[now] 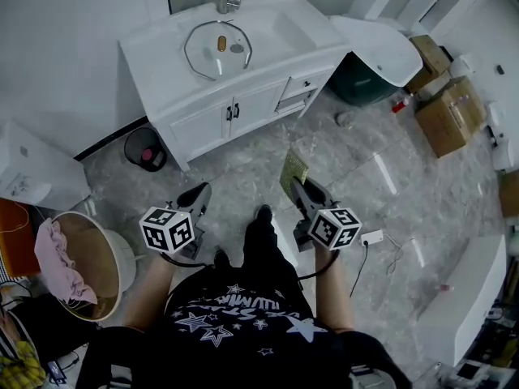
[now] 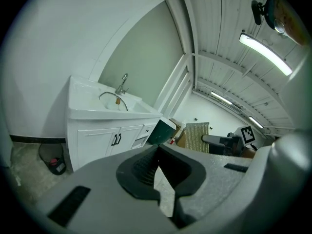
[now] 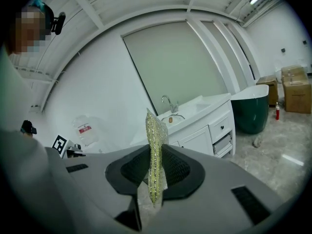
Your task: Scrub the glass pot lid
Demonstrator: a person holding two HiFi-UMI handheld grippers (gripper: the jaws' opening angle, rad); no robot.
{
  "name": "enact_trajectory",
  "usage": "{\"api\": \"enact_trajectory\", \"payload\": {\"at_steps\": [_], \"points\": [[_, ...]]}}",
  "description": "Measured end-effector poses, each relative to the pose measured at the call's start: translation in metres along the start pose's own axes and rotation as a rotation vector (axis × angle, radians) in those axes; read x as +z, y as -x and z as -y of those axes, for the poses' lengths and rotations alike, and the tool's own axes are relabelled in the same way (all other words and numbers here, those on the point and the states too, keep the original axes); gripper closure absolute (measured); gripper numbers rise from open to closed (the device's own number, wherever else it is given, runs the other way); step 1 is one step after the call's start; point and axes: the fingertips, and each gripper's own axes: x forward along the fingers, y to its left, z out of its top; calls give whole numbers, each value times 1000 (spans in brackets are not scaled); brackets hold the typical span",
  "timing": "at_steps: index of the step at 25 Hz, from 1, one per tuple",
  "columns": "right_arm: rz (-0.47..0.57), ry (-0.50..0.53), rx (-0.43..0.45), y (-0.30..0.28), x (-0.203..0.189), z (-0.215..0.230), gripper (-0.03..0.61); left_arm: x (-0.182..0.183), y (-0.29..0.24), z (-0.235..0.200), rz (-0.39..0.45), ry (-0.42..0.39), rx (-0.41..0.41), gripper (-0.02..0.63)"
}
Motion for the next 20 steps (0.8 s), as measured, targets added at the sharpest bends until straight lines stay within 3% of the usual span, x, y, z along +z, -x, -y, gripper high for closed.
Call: {"api": "enact_trajectory", "payload": {"at_steps": [8, 16, 20], "points": [[-51, 3, 116, -97, 38, 39, 511, 49, -62, -45, 16, 20, 98, 606], [-77, 8, 183, -171, 97, 103, 511, 111, -133, -66, 84, 72, 174, 606], [-87, 27, 223, -196, 124, 125, 511, 132, -159, -70, 96, 60, 213, 606]]}}
